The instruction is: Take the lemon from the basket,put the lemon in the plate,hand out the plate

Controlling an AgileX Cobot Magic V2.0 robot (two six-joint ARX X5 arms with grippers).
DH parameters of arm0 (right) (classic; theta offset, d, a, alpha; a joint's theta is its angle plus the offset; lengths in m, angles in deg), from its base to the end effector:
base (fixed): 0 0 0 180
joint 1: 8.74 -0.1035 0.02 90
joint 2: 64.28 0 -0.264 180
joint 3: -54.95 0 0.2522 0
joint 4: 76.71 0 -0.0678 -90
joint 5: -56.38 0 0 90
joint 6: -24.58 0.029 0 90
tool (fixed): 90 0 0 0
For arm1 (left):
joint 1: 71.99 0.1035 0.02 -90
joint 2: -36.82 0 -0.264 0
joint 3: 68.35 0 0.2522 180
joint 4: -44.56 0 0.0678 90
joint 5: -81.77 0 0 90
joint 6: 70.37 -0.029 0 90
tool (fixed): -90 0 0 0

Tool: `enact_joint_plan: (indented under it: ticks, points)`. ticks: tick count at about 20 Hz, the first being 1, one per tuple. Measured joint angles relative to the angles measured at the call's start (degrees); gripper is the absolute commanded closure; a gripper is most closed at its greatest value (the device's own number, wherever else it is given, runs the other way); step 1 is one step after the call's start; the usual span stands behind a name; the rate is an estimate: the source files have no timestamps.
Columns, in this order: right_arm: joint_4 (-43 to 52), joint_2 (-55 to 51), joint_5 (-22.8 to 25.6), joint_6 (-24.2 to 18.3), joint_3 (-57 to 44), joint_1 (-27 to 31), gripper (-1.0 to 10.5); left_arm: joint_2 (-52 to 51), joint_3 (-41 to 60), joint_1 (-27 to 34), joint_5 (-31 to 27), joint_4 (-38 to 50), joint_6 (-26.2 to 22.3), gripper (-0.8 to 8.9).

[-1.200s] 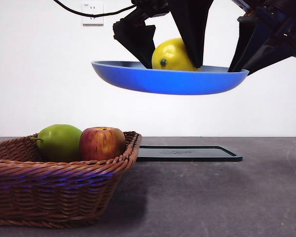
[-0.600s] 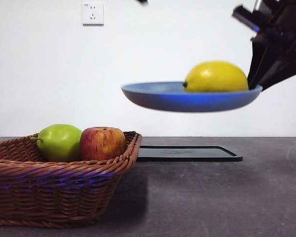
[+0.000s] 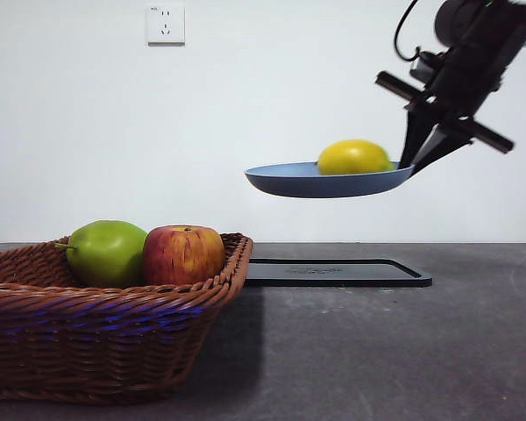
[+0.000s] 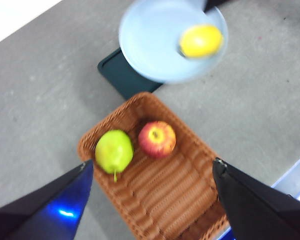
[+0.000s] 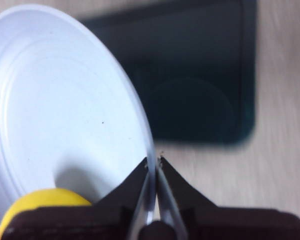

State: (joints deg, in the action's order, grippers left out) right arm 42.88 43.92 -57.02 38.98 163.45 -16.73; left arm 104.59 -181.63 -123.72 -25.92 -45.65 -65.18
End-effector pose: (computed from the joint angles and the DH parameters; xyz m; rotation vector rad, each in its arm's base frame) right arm 0.3962 0.0672 0.2738 0.3645 1.1117 0.3624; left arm 0.1089 -0.1238 0.4607 0.3656 0.6732 -0.5316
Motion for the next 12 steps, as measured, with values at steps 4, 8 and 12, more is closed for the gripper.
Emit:
enact_joint_plan:
  ticks: [4, 8, 12]
  points:
    - [2.54, 9.05, 0.07, 1.51, 7.80, 0.11, 9.4, -1.92, 0.00, 0.00, -0.20, -0.04, 0.87, 3.99]
    - [7.87, 15.30, 0.04, 4.94, 8.70, 0.33, 9.4, -1.75, 0.00, 0.00, -0.20, -0.04, 1.36, 3.99]
    - [9.03, 18.18, 0.04, 6.91, 8.74, 0.87, 9.4, -1.75, 0.00, 0.00, -0.20, -0.04, 1.53, 3.99]
